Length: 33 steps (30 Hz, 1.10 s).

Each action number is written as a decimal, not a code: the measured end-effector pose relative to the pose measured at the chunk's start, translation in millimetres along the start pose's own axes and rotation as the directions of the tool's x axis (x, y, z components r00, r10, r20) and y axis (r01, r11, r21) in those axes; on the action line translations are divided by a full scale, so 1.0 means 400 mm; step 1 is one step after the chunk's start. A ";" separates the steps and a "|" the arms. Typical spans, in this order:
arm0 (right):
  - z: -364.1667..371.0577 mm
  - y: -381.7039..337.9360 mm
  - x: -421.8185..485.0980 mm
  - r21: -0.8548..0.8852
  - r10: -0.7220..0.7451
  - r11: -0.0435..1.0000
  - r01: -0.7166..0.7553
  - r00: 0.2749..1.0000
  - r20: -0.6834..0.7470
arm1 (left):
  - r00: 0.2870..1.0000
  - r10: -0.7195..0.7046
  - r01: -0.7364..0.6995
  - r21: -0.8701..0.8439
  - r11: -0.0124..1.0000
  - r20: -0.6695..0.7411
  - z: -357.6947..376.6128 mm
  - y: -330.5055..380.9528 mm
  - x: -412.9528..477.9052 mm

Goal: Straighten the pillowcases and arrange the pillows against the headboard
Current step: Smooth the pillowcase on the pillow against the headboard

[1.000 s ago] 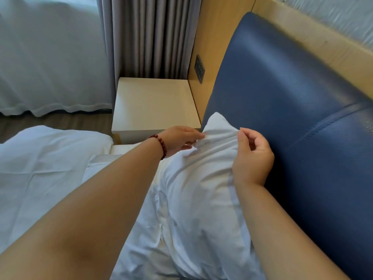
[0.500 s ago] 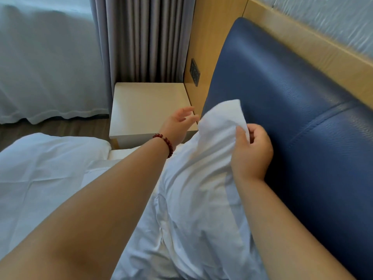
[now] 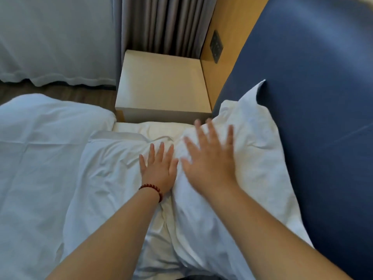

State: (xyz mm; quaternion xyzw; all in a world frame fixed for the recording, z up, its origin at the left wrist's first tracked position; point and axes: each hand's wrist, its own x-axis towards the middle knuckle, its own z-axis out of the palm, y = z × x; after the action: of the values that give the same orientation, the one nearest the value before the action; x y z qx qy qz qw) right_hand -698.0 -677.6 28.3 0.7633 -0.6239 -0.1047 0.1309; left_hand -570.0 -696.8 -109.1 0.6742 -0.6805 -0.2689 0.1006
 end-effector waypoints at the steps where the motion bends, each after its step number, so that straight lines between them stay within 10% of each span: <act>1: 0.017 -0.021 -0.015 -0.012 -0.069 0.997 0.070 0.995 0.074 | 0.999 -0.017 0.015 0.079 0.997 0.031 0.008 -0.017 -0.008; 11: 0.082 -0.165 -0.053 0.088 -0.238 0.971 0.223 0.939 0.249 | 0.963 -0.206 0.174 0.182 0.968 0.172 -0.050 -0.281 -0.161; 19: 0.229 -0.237 -0.042 0.011 -0.042 0.999 0.041 0.963 0.265 | 0.887 -0.460 0.449 -0.180 0.875 -0.024 -0.040 -0.473 -0.253; 24: 0.257 -0.425 -0.016 0.396 -0.109 0.918 0.007 0.966 0.234 | 0.791 -0.611 0.494 -0.622 0.607 0.032 -0.069 -0.602 -0.230; 29: 0.281 -0.493 0.000 0.346 -0.042 0.938 -0.040 0.973 0.228 | 0.761 -0.517 0.525 -0.840 0.136 0.391 -0.095 -0.620 -0.219; 33: 0.229 -0.515 -0.007 0.503 -0.091 0.864 0.033 0.992 0.091 | 0.839 -0.471 0.464 -0.810 0.358 0.272 -0.092 -0.541 -0.232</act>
State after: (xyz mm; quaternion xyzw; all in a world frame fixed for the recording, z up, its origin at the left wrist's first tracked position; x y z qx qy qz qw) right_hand -537.6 -642.7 -126.3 0.7838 -0.6110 0.0139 -0.1100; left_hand -358.2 -603.3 -166.1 0.7004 -0.2374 -0.5812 0.3396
